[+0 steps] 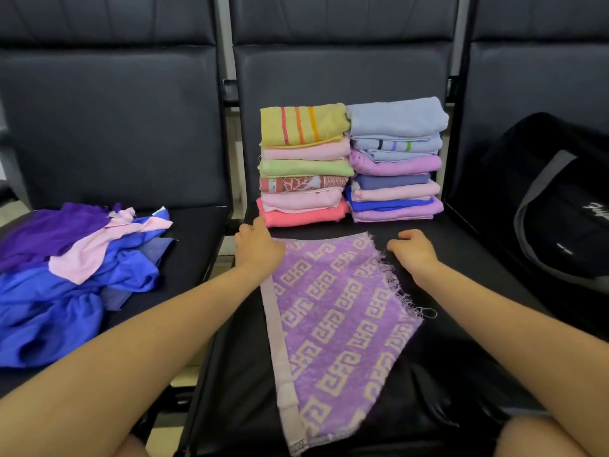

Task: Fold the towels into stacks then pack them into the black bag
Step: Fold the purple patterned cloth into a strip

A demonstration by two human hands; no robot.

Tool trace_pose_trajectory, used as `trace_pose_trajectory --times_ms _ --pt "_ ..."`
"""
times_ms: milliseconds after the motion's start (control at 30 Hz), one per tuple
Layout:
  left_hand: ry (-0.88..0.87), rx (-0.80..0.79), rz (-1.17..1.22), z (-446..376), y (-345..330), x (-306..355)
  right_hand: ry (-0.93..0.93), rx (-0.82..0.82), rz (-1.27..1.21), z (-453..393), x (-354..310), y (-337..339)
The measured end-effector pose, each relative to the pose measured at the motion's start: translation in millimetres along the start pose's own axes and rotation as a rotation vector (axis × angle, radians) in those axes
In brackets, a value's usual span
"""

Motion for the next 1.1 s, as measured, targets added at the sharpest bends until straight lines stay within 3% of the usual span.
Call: trace_pose_trajectory --times_ms 100,267,400,467,567,633,767,867,967,1033,1100 --pt "-0.247 0.051 -0.181 31 -10 20 0.12 -0.072 0.225 13 2 -2" --pt "-0.556 -0.261 -0.058 106 -29 51 0.031 -0.207 0.367 35 20 4" --pt "-0.483 -0.52 0.176 156 -39 66 -0.131 -0.354 0.237 57 39 10" --pt "-0.424 -0.691 0.154 180 -52 62 -0.226 -0.478 0.191 71 47 9" --pt "-0.572 -0.647 -0.155 193 -63 55 -0.235 -0.619 0.323 88 52 6" --pt "-0.614 -0.603 -0.127 191 -61 55 -0.188 -0.681 0.239 93 49 2" --pt "-0.562 -0.584 -0.079 176 -54 55 -0.054 -0.655 0.048 94 42 5" --pt "-0.374 -0.59 0.123 157 -48 46 -0.04 -0.606 -0.124 97 37 0" --pt "-0.178 -0.626 0.257 142 -49 30 -0.061 -0.699 -0.34 106 23 -15" --pt "-0.133 -0.643 0.247 133 -48 22 0.024 -0.713 -0.332 111 9 -21" --pt "-0.104 -0.619 0.223 125 -44 16 0.202 -0.66 -0.092 112 2 -26"
Point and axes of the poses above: each hand's wrist, its own z-axis away from the middle knuckle, its own y-axis out of the back of the hand, x = y × z, the point moved 6 cm from there along -z, towards the middle knuckle, and after that the axes turned 10 degrees about -x, right-handed, at the moved point
